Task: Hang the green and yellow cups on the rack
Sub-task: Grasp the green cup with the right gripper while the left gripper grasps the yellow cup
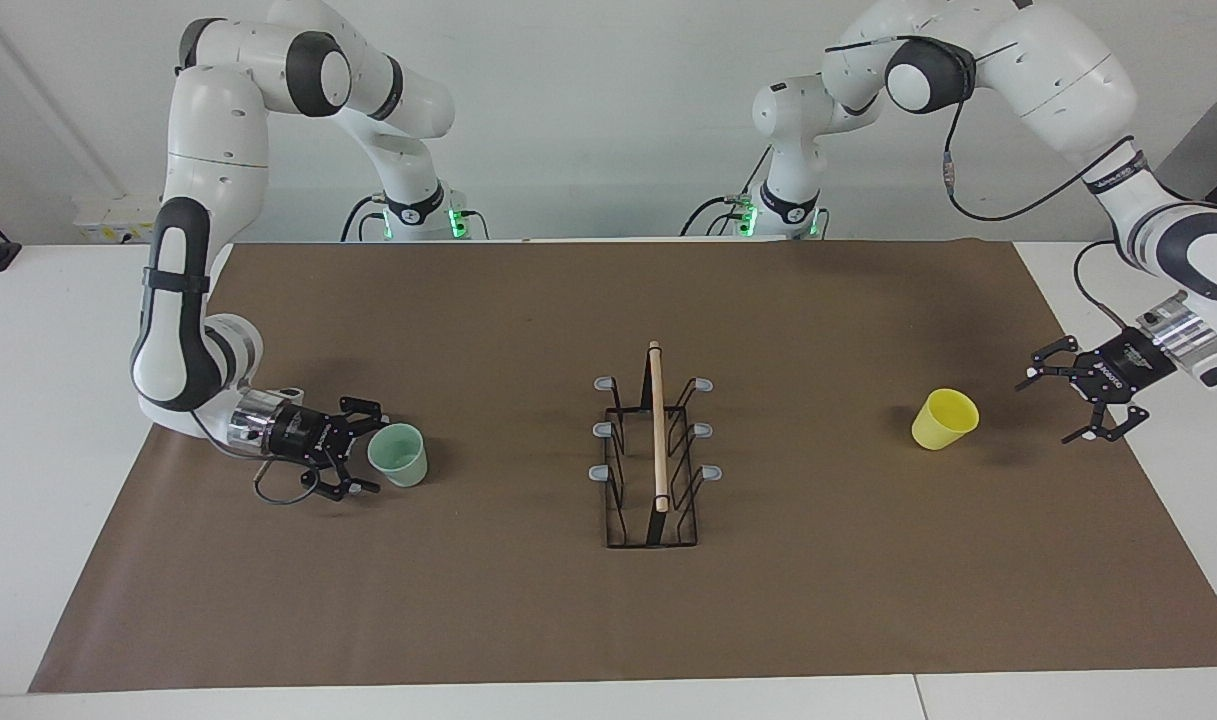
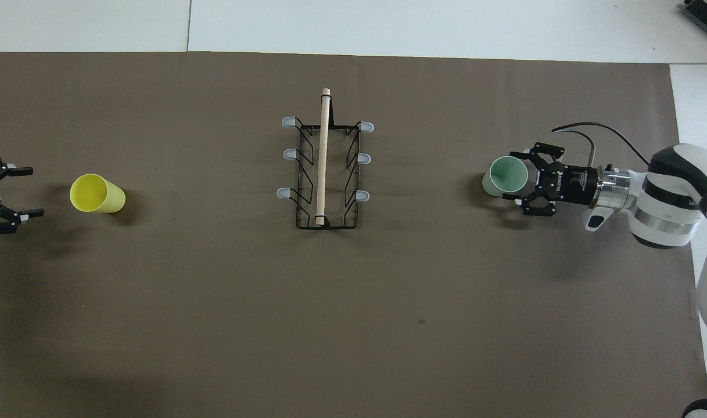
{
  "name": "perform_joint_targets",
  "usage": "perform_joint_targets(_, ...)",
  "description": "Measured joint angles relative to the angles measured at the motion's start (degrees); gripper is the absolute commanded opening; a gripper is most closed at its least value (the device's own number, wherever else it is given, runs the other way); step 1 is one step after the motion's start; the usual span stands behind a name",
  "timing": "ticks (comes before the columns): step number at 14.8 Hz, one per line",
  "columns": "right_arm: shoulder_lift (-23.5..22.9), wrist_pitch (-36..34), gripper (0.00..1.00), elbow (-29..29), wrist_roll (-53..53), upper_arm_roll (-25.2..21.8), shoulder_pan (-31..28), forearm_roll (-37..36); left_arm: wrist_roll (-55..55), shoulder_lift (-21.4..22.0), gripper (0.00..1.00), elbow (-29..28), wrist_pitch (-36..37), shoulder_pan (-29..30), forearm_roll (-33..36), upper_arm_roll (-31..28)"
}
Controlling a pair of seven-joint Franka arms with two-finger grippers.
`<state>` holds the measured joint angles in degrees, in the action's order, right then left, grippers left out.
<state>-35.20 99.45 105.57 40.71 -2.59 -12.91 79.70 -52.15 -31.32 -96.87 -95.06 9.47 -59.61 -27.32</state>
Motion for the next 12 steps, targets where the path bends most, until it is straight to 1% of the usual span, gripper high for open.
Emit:
perform_joint_targets(1,0.00,0.09,0.81,0.00,0.00,0.00,0.17,0.00,2.45,0.38,1.00,-2.33,0.00,0.09,-1.67,-0.02)
perform_joint_targets(2,0.00,0.15,0.73,-0.01,0.00,0.00,0.24,0.01,4.37,0.87,1.00,-4.56,-0.22,-0.03,-3.05,0.03)
perform_joint_targets(3,0.00,0.17,0.62,-0.02,0.00,0.00,0.25,0.01,5.58,1.33,1.00,-6.44,-0.96,-0.25,-3.94,0.18)
perform_joint_targets(6,-0.01,0.19,0.24,-0.27,-1.52,0.00,0.26,0.00,6.54,2.44,1.00,-9.37,-2.26,-1.08,-6.01,0.41)
perform_joint_targets(7,-0.01,0.18,0.07,-0.60,-2.80,0.00,0.31,-0.09,6.54,2.75,1.00,-10.08,-2.56,-1.40,-6.81,0.41)
perform_joint_targets(8,0.01,0.18,0.00,-1.12,-3.73,0.00,0.53,-0.25,6.99,3.08,1.00,-11.34,-3.53,-1.81,-8.21,0.44)
perform_joint_targets(10,0.16,0.18,0.00,-2.76,-5.23,0.02,1.17,-1.07,9.08,3.73,1.00,-14.65,-6.31,-3.38,-12.22,0.50)
perform_joint_targets(12,1.43,0.18,0.00,-4.46,-7.15,0.05,2.23,-2.55,9.84,4.07,1.00,-16.99,-8.67,-5.44,-14.61,0.56)
